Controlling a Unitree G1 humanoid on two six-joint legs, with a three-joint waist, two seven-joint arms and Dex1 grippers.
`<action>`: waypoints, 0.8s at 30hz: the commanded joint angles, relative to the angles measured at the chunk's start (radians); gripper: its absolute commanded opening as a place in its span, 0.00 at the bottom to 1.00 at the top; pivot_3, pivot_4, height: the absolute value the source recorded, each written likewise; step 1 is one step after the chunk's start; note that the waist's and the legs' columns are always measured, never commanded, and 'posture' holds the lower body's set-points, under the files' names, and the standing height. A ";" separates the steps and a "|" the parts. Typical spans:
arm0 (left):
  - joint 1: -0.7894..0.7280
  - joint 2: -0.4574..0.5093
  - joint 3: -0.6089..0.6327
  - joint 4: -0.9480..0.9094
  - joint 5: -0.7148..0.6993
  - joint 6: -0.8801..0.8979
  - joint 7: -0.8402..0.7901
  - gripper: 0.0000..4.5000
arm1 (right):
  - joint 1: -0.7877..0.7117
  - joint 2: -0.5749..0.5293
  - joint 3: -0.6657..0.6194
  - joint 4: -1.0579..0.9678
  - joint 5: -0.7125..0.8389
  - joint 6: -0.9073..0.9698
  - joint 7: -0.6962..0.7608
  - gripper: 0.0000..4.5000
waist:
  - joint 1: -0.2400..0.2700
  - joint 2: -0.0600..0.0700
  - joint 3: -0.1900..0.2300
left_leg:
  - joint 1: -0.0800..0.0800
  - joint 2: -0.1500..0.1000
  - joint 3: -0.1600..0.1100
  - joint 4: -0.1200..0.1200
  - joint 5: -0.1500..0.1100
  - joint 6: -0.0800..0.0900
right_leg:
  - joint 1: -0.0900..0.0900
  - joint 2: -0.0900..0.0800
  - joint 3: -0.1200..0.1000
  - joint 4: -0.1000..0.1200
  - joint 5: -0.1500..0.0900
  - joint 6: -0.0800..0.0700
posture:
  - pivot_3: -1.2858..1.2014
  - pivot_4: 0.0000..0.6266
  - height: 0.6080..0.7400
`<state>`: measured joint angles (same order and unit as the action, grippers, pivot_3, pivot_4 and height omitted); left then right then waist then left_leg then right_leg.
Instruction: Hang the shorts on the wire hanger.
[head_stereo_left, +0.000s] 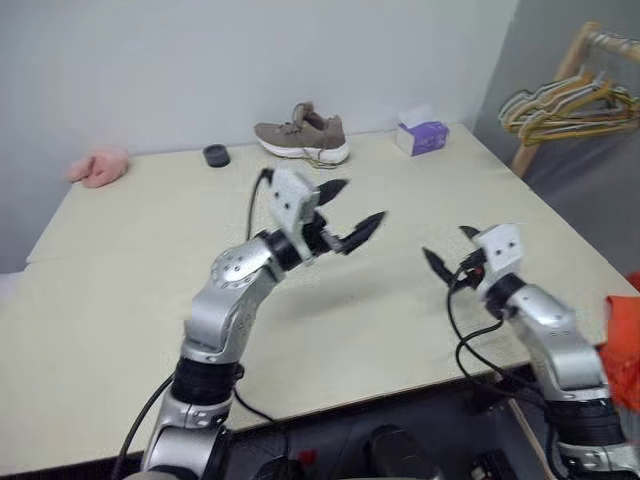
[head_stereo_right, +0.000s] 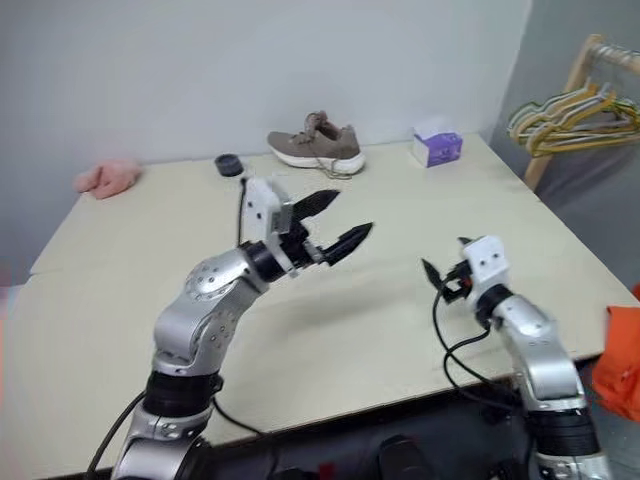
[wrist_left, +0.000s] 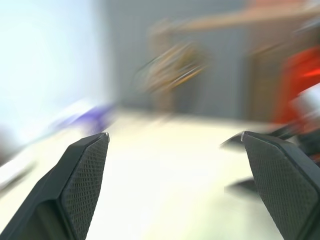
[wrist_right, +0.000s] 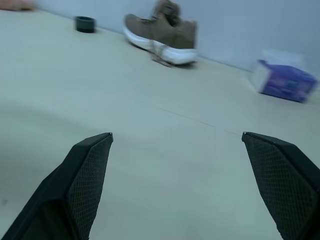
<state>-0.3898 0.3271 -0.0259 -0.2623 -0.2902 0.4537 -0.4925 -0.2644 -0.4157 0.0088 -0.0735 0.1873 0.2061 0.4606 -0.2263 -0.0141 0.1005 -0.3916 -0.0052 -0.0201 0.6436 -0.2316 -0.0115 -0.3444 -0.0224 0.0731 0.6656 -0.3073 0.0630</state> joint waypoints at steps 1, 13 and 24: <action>0.066 0.045 0.051 -0.007 0.095 0.006 0.101 1.00 | -0.070 0.030 0.014 0.061 -0.006 -0.082 0.031 0.98 | 0.035 0.000 0.000 | -0.001 0.000 0.000 0.000 0.000 0.000 | -0.001 0.000 0.000 0.000 0.001 -0.001 | 0.49 0.08 1.00; 0.178 0.025 0.166 0.015 0.241 0.043 0.366 1.00 | -0.172 0.107 0.038 0.285 -0.012 -0.120 0.078 0.98 | 0.207 -0.003 0.002 | -0.009 0.000 -0.003 0.000 -0.001 -0.001 | -0.008 -0.004 -0.004 0.001 0.003 -0.005 | 0.54 0.14 1.00; 0.160 0.035 0.124 0.032 0.188 -0.033 0.224 1.00 | -0.156 0.126 0.022 0.260 -0.005 -0.099 0.060 0.98 | 0.222 -0.003 0.004 | -0.008 0.000 -0.003 0.000 0.000 -0.001 | -0.008 -0.004 -0.007 0.001 0.004 -0.008 | 0.54 0.15 1.00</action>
<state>-0.2049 0.3503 0.0992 -0.2191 -0.0917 0.4491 -0.2438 -0.4130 -0.2901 0.0534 0.2334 0.1713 0.1148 0.5222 -0.0043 -0.0169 0.1040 -0.4001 -0.0055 -0.0227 0.6434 -0.2321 -0.0127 -0.3526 -0.0261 0.0659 0.6662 -0.3034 0.0554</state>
